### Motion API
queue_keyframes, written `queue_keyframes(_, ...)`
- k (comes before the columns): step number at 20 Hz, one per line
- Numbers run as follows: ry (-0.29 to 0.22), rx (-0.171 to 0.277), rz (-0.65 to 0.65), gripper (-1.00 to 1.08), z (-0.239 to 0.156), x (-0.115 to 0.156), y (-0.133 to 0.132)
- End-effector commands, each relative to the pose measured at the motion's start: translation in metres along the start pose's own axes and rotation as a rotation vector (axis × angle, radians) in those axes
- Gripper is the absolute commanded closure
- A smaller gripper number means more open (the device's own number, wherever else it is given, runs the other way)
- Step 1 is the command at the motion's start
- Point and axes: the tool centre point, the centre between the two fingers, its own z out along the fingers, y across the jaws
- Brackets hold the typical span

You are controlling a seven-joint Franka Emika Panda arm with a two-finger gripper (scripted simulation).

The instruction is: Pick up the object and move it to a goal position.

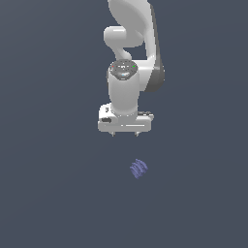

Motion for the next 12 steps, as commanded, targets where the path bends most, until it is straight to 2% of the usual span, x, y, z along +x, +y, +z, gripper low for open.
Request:
queue_keyframes(1, 0.0, 0.0, 0.0, -0.92, 0.0, 0.0, 0.0)
queue_keyframes(4, 0.004, 0.003, -0.008, -0.92, -0.001, 0.001, -0.006)
queue_keyframes(9, 0.022, 0.015, -0.042, -0.92, -0.003, 0.007, -0.035)
queue_keyframes(12, 0.025, 0.017, -0.047, -0.92, -0.004, 0.008, -0.04)
